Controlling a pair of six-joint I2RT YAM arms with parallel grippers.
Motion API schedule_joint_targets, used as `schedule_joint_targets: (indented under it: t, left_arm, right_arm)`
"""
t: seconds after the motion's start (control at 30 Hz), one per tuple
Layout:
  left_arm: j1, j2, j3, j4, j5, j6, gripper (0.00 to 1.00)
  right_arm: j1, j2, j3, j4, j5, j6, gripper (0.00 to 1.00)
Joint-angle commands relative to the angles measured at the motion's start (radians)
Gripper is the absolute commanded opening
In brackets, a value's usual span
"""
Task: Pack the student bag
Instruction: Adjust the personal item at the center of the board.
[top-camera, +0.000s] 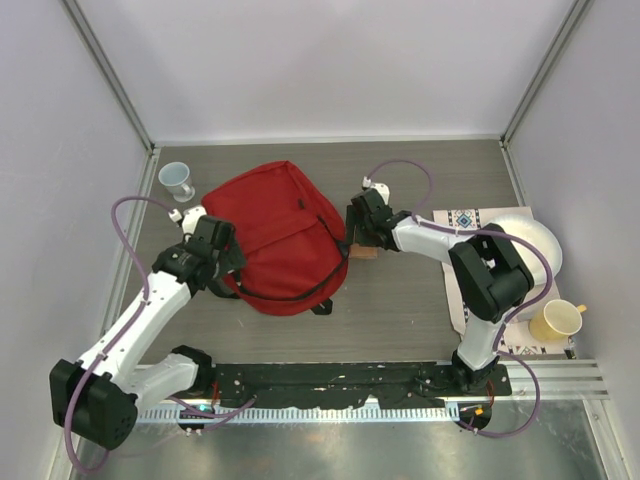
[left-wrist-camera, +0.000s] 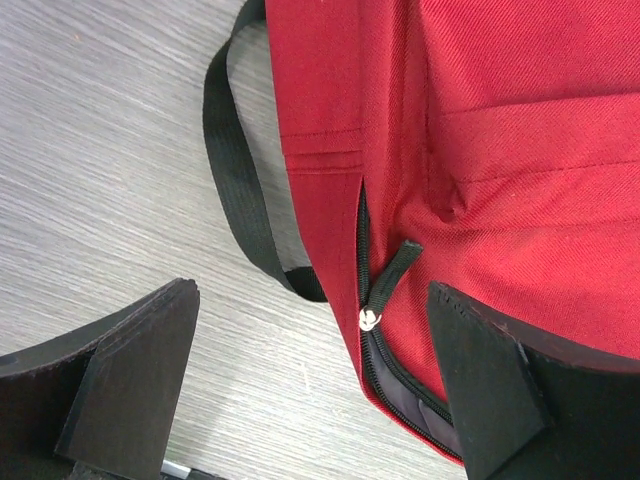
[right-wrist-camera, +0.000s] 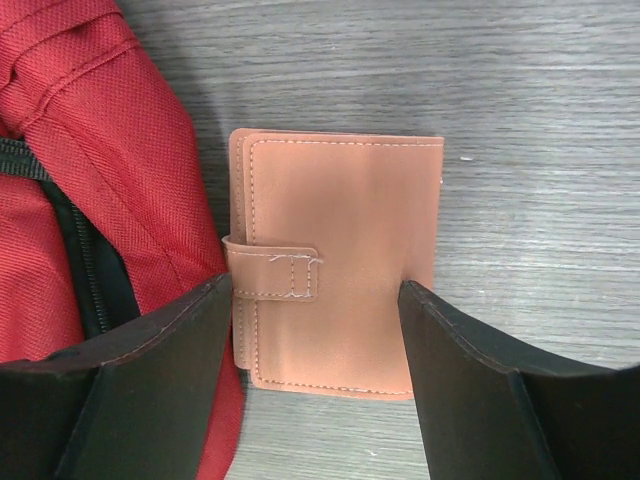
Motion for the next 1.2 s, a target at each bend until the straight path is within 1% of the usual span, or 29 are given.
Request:
schedule_joint_targets:
  t: [0.0,0.17,0.27,0.4,0.47,0.5,0.53,0.6,0.63,0.7,0.73,0.77,0.8,0.83,0.9,0.93,0.97,1.0,1.03,1.1,1.13,1.17]
  left_arm:
    - [0.027,-0.009,-0.027,0.087,0.086,-0.014,1.0]
    - [0.028,0.014,-0.043,0.133,0.127,-0.014,1.0]
    - [0.03,0.028,-0.052,0.156,0.146,-0.015,1.0]
    - [0.03,0.04,-0.061,0.183,0.153,-0.014,1.0]
    - [0.03,0.046,-0.067,0.193,0.152,-0.012,1.0]
    - [0.032,0.045,-0.07,0.208,0.155,-0.011,1.0]
    - [0.03,0.046,-0.073,0.217,0.158,-0.005,1.0]
    - [0.033,0.051,-0.084,0.237,0.161,-0.001,1.0]
    - [0.035,0.054,-0.09,0.26,0.163,0.006,1.0]
    - [0.047,0.072,-0.101,0.285,0.169,0.012,0.94]
    - [0.053,0.078,-0.104,0.292,0.172,0.014,0.91]
    - [0.061,0.086,-0.11,0.3,0.181,0.014,0.82]
    - [0.073,0.094,-0.115,0.317,0.196,0.014,0.79]
    - [0.081,0.095,-0.123,0.321,0.201,0.015,0.75]
    - [0.093,0.092,-0.132,0.337,0.206,0.014,0.71]
    - [0.097,0.089,-0.144,0.344,0.21,0.014,0.66]
    - [0.108,0.086,-0.152,0.36,0.216,0.014,0.64]
    - [0.113,0.086,-0.156,0.366,0.227,0.009,0.62]
    - [0.116,0.086,-0.164,0.369,0.23,0.006,0.56]
    - [0.119,0.086,-0.175,0.383,0.236,0.003,0.5]
    - [0.119,0.088,-0.179,0.386,0.245,0.003,0.43]
    - [0.119,0.088,-0.181,0.39,0.247,0.005,0.39]
  right_arm:
    - [0.001,0.011,0.005,-0.042,0.104,-0.05,0.73]
    - [-0.006,0.004,-0.012,-0.08,0.22,-0.067,0.76]
    - [-0.025,-0.012,-0.021,-0.096,0.255,-0.081,0.76]
    - [-0.032,-0.07,-0.02,-0.126,0.303,-0.098,0.77]
    - [-0.032,-0.14,-0.024,-0.126,0.274,-0.105,0.77]
    - [-0.031,-0.169,-0.027,-0.128,0.224,-0.101,0.77]
    - [-0.032,-0.235,-0.032,-0.125,0.192,-0.09,0.77]
    - [-0.032,-0.298,-0.063,-0.1,0.104,-0.046,0.77]
    - [-0.032,-0.326,-0.079,-0.088,0.01,-0.027,0.77]
    - [-0.029,-0.394,-0.133,-0.053,-0.074,0.035,0.77]
    - [-0.023,-0.407,-0.151,-0.04,-0.152,0.056,0.77]
    - [-0.019,-0.432,-0.185,-0.034,-0.181,0.079,0.77]
    - [-0.01,-0.441,-0.204,-0.014,-0.207,0.12,0.77]
    - [-0.003,-0.45,-0.243,-0.002,-0.279,0.149,0.77]
    - [0.006,-0.476,-0.288,0.053,-0.333,0.233,0.77]
    - [0.007,-0.486,-0.344,0.087,-0.387,0.261,0.77]
    - [0.012,-0.498,-0.371,0.157,-0.407,0.292,0.77]
    - [0.014,-0.501,-0.397,0.192,-0.428,0.357,0.77]
    - [0.018,-0.498,-0.438,0.241,-0.445,0.382,0.77]
    - [0.035,-0.481,-0.454,0.294,-0.459,0.43,0.77]
    - [0.04,-0.471,-0.457,0.306,-0.461,0.441,0.77]
    - [0.041,-0.461,-0.457,0.329,-0.473,0.451,0.77]
